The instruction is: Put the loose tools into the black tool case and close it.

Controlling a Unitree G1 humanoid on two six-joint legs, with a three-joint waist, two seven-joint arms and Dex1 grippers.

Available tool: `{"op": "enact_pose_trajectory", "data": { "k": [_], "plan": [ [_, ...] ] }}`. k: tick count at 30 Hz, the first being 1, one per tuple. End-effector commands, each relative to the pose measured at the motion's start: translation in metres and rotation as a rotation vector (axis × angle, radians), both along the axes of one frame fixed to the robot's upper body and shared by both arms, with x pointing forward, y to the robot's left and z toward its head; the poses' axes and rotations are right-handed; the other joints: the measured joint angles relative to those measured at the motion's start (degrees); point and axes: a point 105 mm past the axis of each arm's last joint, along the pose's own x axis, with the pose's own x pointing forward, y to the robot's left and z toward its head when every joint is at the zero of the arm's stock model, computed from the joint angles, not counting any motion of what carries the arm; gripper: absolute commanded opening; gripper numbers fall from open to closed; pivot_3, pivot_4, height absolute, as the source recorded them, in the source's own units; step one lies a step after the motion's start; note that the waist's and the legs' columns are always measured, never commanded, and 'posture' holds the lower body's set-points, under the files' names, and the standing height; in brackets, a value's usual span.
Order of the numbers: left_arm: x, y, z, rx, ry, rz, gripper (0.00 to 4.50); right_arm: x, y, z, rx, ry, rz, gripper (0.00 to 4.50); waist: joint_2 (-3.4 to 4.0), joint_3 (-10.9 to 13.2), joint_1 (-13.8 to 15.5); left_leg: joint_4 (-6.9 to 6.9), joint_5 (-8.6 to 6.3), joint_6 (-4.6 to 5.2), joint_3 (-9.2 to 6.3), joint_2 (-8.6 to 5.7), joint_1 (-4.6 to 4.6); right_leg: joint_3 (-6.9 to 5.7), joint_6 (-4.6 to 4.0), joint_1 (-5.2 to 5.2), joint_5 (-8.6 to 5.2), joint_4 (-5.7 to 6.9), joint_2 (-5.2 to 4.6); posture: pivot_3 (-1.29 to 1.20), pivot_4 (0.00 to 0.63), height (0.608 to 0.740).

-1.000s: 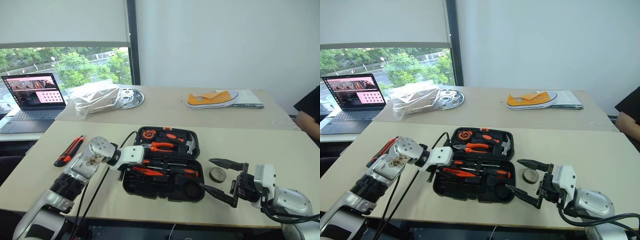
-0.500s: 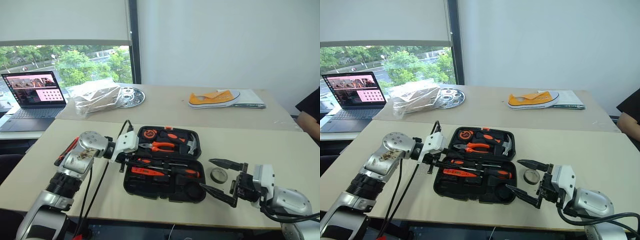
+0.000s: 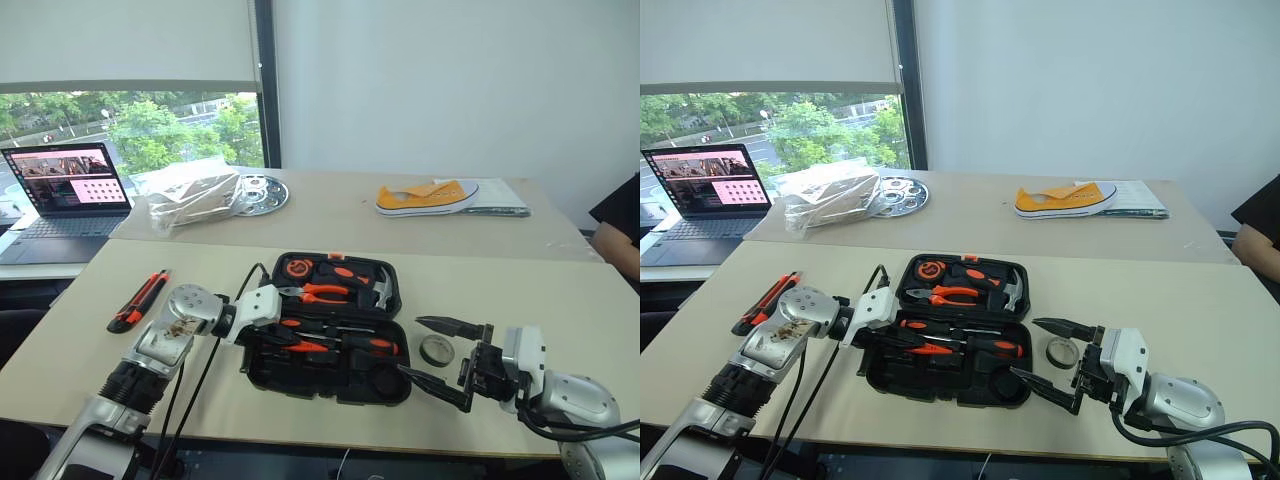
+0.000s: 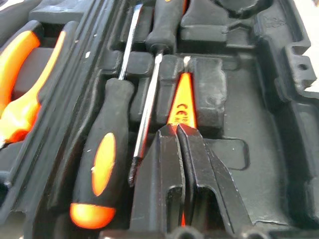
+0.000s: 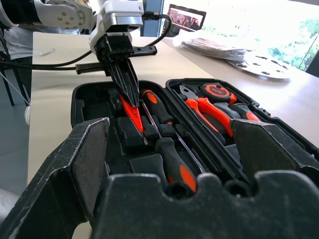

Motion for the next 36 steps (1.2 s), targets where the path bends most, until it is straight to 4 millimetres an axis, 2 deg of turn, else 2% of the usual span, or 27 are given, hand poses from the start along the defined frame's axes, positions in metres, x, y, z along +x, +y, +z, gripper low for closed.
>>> {"op": "enact_pose_trajectory", "data": {
  "k": [1, 7, 10, 12, 13, 15, 16, 19, 20, 26, 28, 30, 33, 36],
  "plan": [
    [-0.01, 0.0, -0.015, 0.036, 0.05, -0.025, 0.13, -0.003, 0.003, 0.007, 0.007, -0.037, 0.009, 4.5, 0.01, -0.01, -0.01, 0.0, 0.0, 0.0, 0.0, 0.0, 0.01, 0.0, 0.0, 0.01, 0.0, 0.0, 0.0, 0.0, 0.15, 0.74],
    [-0.017, 0.006, -0.018, 0.037, 0.042, -0.017, 0.13, -0.002, 0.002, 0.007, 0.008, -0.041, 0.005, 4.5, 0.04, -0.03, -0.05, -0.01, 0.0, 0.0, 0.0, 0.01, 0.03, 0.01, 0.0, 0.01, 0.0, 0.02, 0.0, 0.0, 0.15, 0.74],
    [-0.012, 0.011, -0.011, -0.029, 0.014, 0.046, 0.13, 0.0, 0.002, 0.007, 0.011, -0.046, 0.003, 4.5, 0.05, -0.03, -0.1, 0.0, 0.0, 0.0, 0.01, 0.02, 0.06, 0.04, -0.01, 0.02, 0.0, 0.06, -0.01, 0.0, 0.15, 0.74],
    [-0.01, 0.018, 0.005, -0.159, -0.025, 0.103, 0.13, 0.002, 0.002, 0.008, 0.018, -0.055, -0.001, 4.5, 0.05, -0.03, -0.16, 0.01, 0.01, -0.01, 0.0, 0.03, 0.05, 0.03, -0.01, 0.01, 0.0, 0.08, -0.01, 0.0, 0.15, 0.74],
    [-0.008, 0.027, 0.016, -0.246, -0.063, 0.158, 0.13, 0.002, 0.002, 0.009, 0.027, -0.062, -0.002, 4.5, 0.05, -0.03, -0.31, 0.01, 0.01, -0.02, 0.01, 0.04, 0.06, 0.04, -0.01, 0.0, 0.0, 0.08, -0.01, 0.0, 0.15, 0.74],
    [-0.014, 0.052, 0.029, -0.37, -0.125, 0.245, 0.63, 0.001, 0.003, 0.011, 0.056, -0.037, 0.019, 4.5, 0.05, -0.03, -0.76, -0.01, 0.02, -0.03, 0.01, 0.11, 0.02, 0.09, -0.02, -0.08, 0.0, 0.09, -0.01, 0.0, 0.15, 0.74],
    [-0.02, 0.065, 0.029, -0.393, -0.136, 0.288, 0.83, 0.0, 0.004, 0.011, 0.062, -0.031, 0.03, 4.5, 0.05, -0.02, -0.86, -0.02, 0.02, -0.04, 0.01, 0.15, 0.02, 0.12, -0.04, -0.11, 0.0, 0.13, -0.06, 0.0, 0.15, 0.74],
    [-0.04, 0.116, 0.019, -0.4, -0.168, 0.498, 2.0, -0.003, 0.007, 0.009, 0.058, -0.023, 0.06, 4.5, 0.06, -0.02, -0.88, -0.05, 0.02, -0.06, -0.08, 0.17, -0.01, 0.08, -0.1, -0.12, -0.04, 0.1, -0.16, 0.0, 0.15, 0.74],
    [-0.051, 0.137, 0.014, -0.399, -0.18, 0.587, 2.22, -0.004, 0.008, 0.009, 0.059, -0.026, 0.066, 4.5, 0.08, -0.03, -1.38, -0.09, 0.01, -0.06, -0.07, 0.17, 0.0, 0.05, -0.1, -0.12, -0.04, 0.06, -0.15, 0.0, 0.15, 0.74],
    [-0.115, 0.229, -0.009, -0.412, -0.237, 1.091, 4.43, -0.005, 0.009, 0.013, 0.079, -0.064, 0.061, 4.5, 0.06, 0.0, -0.67, -0.18, -0.1, -0.06, -0.15, 0.25, 0.02, -0.13, -0.14, 0.0, -0.09, -0.21, -0.69, 0.0, 0.15, 0.74],
    [-0.134, 0.251, -0.014, -0.419, -0.256, 1.233, 4.43, -0.004, 0.01, 0.013, 0.081, -0.072, 0.058, 4.5, 0.06, 0.0, -0.23, -0.19, -0.17, 0.02, -0.18, 0.25, -0.01, -0.17, -0.11, 0.04, -0.07, -0.4, -0.73, 0.0, 0.15, 0.74],
    [-0.142, 0.263, -0.015, -0.447, -0.268, 1.329, 4.43, -0.003, 0.01, 0.013, 0.083, -0.075, 0.059, 4.5, 0.05, 0.0, 0.23, -0.19, -0.24, 0.14, -0.16, 0.21, 0.0, -0.16, -0.04, 0.07, -0.03, -0.43, -0.81, 0.0, 0.15, 0.74],
    [-0.132, 0.266, -0.008, -0.52, -0.289, 1.387, 4.43, -0.002, 0.012, 0.014, 0.094, -0.077, 0.071, 4.5, 0.02, -0.01, 0.82, -0.16, -0.27, 0.18, -0.2, 0.14, -0.01, -0.22, 0.0, 0.05, 0.01, -0.48, -0.9, 0.0, 0.15, 0.74],
    [-0.108, 0.265, 0.002, -0.562, -0.276, 1.406, 4.43, -0.001, 0.017, 0.019, 0.116, -0.081, 0.098, 4.5, 0.01, -0.02, 1.16, -0.16, -0.26, 0.16, -0.2, 0.1, -0.02, -0.21, 0.0, 0.1, 0.13, -0.49, -0.93, 0.0, 0.15, 0.74]
  ]
}}
